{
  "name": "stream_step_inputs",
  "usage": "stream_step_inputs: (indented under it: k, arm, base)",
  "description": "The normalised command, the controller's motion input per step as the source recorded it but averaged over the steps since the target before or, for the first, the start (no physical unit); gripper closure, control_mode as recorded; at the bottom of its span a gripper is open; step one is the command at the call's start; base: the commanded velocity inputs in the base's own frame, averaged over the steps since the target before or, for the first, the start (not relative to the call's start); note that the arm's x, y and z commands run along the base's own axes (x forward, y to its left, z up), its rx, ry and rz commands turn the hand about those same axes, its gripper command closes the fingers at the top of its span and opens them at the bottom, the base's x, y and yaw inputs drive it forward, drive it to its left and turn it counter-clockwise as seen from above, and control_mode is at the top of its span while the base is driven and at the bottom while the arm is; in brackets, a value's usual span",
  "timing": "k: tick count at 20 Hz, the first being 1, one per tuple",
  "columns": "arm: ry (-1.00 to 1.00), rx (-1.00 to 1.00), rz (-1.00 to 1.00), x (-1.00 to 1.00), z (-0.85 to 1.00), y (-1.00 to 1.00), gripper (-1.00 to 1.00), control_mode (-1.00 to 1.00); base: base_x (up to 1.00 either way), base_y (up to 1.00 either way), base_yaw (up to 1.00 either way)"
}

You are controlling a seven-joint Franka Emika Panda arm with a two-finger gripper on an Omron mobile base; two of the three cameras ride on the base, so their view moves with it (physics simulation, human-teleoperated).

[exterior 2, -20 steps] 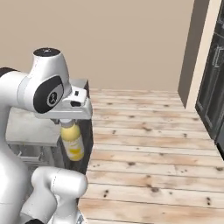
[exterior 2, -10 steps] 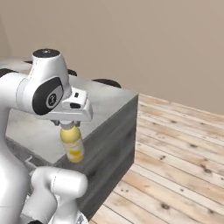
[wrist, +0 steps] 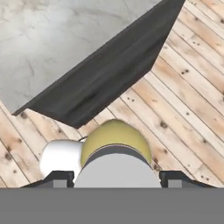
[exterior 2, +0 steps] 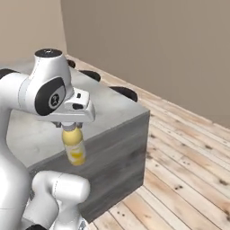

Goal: Place the drinks on the dining counter in a tight cluster.

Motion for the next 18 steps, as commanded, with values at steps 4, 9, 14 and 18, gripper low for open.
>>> stream_step_inputs:
  k: [4, 9, 14, 18]
  arm:
    - [0.0, 0.0, 0.0, 0.0, 0.0, 0.0, 1.0, 1.0]
    - [0.0, 0.0, 0.0, 0.0, 0.0, 0.0, 1.0, 1.0]
    - [0.0, 0.0, 0.0, 0.0, 0.0, 0.0, 1.0, 1.0]
    - [0.0, 0.0, 0.0, 0.0, 0.0, 0.0, 1.0, 1.0]
  base:
    - [0.4, -0.96, 0.59]
    - [0.61, -0.82, 0.69]
    - [0.83, -0.46, 0.79]
    - [0.85, -0.52, 0.57]
